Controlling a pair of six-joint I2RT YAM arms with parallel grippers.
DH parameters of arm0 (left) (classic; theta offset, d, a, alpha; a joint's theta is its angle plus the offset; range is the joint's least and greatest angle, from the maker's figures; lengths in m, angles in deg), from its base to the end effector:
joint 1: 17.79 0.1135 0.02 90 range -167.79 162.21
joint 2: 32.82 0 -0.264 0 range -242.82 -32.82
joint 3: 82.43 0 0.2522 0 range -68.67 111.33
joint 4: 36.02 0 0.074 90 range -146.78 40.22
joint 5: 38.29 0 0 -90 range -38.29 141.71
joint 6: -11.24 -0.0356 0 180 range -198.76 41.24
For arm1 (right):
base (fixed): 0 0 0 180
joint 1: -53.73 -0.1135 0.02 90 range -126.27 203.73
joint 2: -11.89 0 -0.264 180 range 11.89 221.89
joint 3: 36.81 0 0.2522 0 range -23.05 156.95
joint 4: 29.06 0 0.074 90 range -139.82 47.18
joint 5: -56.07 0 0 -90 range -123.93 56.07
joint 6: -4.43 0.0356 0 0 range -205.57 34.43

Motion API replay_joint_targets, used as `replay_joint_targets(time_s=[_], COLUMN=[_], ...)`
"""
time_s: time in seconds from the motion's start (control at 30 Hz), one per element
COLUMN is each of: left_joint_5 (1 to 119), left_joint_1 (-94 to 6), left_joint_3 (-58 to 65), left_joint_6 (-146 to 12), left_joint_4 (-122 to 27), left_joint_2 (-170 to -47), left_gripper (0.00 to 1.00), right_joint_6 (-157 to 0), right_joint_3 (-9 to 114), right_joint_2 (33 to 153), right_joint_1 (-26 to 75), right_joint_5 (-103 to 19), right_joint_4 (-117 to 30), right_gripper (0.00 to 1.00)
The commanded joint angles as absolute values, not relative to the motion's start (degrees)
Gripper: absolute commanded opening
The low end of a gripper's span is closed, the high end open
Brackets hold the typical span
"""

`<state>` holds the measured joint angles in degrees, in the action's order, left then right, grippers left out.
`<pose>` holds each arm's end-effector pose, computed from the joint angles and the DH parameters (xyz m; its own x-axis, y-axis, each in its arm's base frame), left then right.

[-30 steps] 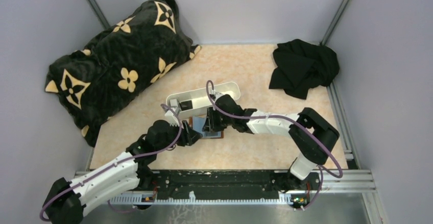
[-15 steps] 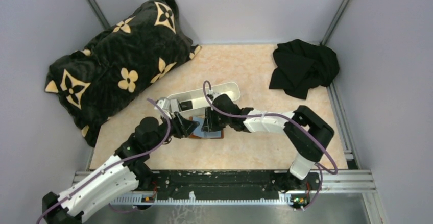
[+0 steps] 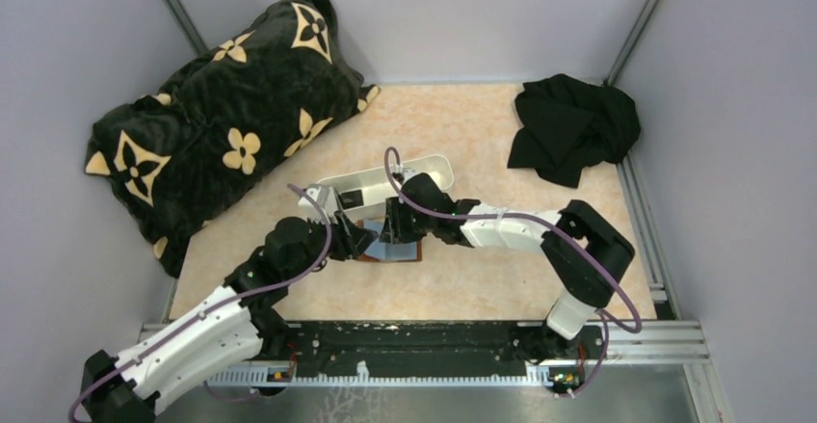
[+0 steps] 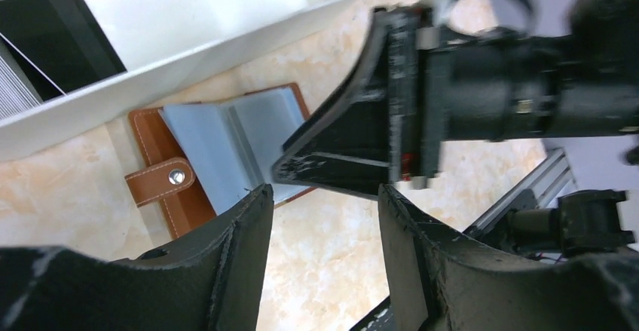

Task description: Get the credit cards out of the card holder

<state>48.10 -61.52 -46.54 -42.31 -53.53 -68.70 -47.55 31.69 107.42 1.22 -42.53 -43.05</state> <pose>0.1192 -0.1109 0.2353 -0.5589 -0.2859 -0.7784 0.3909 0.7370 -0.5514 0.2103 0.2829 0.1900 -0.8402 -0.0947 -0.5339 -0.4261 0.7243 0.5420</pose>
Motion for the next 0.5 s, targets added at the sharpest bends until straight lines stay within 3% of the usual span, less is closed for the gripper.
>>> replay_joint_targets(time_s=[0.0, 0.07, 0.2, 0.33, 0.47], left_joint_5=[50.2, 48.3, 53.3, 57.9, 57.8], left_joint_1=[-61.4, -60.8, -59.4, -59.3, -58.6], left_joint_3=[-48.7, -48.5, -51.8, -54.9, -54.1], left_joint_6=[-43.3, -43.4, -41.8, -40.7, -41.1], left_joint_4=[-49.0, -50.1, -43.0, -34.3, -35.7], left_joint_2=[-75.3, -78.7, -82.8, -85.1, -86.8], left_gripper=[0.61, 0.61, 0.61, 0.61, 0.60], right_joint_6=[-47.2, -46.5, -46.2, -46.4, -46.4], right_joint_3=[28.1, 25.9, 22.6, 21.6, 20.9], right_joint_2=[100.4, 98.0, 95.1, 94.1, 94.0], right_joint_1=[1.9, 2.1, 2.3, 2.3, 2.5], right_joint_5=[-39.2, -38.3, -36.4, -35.2, -34.6], right_joint_4=[-43.9, -43.9, -44.1, -45.7, -46.0], right_gripper=[0.38, 0.39, 0.21, 0.09, 0.00])
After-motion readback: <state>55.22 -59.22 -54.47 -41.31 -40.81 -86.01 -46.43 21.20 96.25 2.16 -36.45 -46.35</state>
